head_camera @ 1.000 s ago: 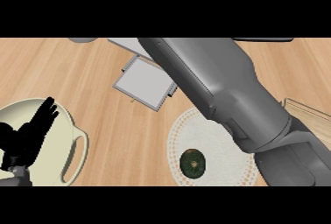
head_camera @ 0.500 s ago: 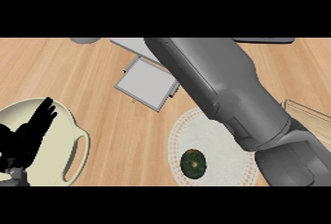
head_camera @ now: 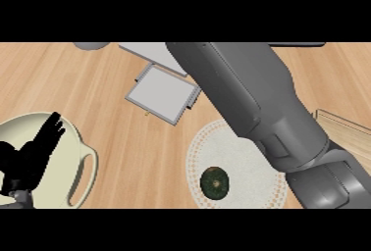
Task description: Pick the cupcake from the placemat and place it in the tiered shelf
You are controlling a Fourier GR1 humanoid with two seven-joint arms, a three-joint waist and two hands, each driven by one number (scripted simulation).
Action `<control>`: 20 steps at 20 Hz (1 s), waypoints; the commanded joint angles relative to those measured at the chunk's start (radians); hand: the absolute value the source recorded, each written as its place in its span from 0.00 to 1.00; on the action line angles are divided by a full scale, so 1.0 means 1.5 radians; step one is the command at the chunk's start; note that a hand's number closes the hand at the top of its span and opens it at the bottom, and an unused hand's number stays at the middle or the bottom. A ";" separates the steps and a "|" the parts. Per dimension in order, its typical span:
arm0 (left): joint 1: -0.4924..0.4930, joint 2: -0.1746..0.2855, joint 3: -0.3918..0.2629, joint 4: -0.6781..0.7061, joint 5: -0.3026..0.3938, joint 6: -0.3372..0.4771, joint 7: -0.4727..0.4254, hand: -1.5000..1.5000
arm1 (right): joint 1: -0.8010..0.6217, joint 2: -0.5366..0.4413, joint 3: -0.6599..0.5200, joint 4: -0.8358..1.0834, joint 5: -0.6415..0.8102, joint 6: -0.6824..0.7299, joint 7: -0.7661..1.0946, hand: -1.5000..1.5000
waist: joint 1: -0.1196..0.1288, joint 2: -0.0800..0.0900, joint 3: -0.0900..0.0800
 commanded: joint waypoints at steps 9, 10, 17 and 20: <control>0.027 0.016 0.037 -0.004 0.017 -0.001 0.009 0.50 | 0.020 -0.022 -0.045 -0.277 0.064 -0.006 0.154 0.00 | -0.044 -0.017 0.001; 0.020 0.002 0.028 0.016 0.004 0.012 0.002 0.50 | 0.039 -0.019 -0.041 -0.297 0.078 0.014 0.174 0.00 | -0.054 -0.017 0.001; 0.058 0.006 0.049 0.012 0.004 0.023 -0.012 0.50 | 0.077 -0.037 -0.075 -0.443 0.080 0.156 0.210 0.00 | -0.095 -0.040 0.003; 0.074 0.009 0.055 0.009 0.006 0.022 -0.011 0.50 | 0.102 -0.049 -0.086 -0.505 0.062 0.201 0.198 0.00 | -0.108 -0.049 0.005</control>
